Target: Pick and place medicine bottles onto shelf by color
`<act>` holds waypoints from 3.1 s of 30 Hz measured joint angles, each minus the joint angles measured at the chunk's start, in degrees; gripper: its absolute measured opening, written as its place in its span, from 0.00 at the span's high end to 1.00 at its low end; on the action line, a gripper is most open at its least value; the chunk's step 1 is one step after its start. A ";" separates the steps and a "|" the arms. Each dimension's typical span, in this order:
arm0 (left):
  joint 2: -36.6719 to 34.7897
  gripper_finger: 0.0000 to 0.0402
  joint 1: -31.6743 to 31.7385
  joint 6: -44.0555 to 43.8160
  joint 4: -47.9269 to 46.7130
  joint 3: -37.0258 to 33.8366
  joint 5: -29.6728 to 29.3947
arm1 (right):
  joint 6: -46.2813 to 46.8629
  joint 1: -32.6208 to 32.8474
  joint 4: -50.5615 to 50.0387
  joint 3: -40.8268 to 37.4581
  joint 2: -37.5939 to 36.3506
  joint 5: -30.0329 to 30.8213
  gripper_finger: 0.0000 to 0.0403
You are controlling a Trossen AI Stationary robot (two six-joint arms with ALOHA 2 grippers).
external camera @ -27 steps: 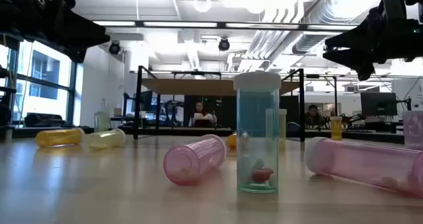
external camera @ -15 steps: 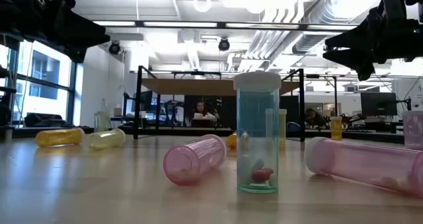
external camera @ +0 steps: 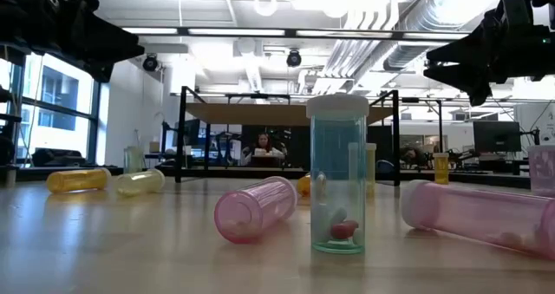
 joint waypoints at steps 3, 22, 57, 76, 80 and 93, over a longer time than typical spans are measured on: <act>0.02 0.72 0.00 0.00 0.00 0.01 0.00 | -0.01 0.02 0.00 -0.01 0.01 -0.02 0.53; 0.00 0.72 0.00 0.00 0.00 0.01 0.00 | -0.01 0.01 0.00 0.00 0.00 0.00 0.53; 0.00 0.72 0.00 0.00 0.00 0.01 -0.02 | 0.00 0.00 0.00 0.00 0.00 -0.02 0.53; 0.00 0.72 0.02 -13.01 0.00 0.01 -0.28 | -0.01 0.01 0.00 -0.02 0.01 -0.01 0.53; 0.01 0.72 0.02 -13.96 0.00 0.01 -0.06 | -0.02 0.02 0.00 -0.01 0.01 -0.02 0.53; 0.00 0.55 0.00 -13.15 -8.29 0.01 -0.18 | 0.00 0.00 -0.01 -0.01 0.00 -0.01 0.53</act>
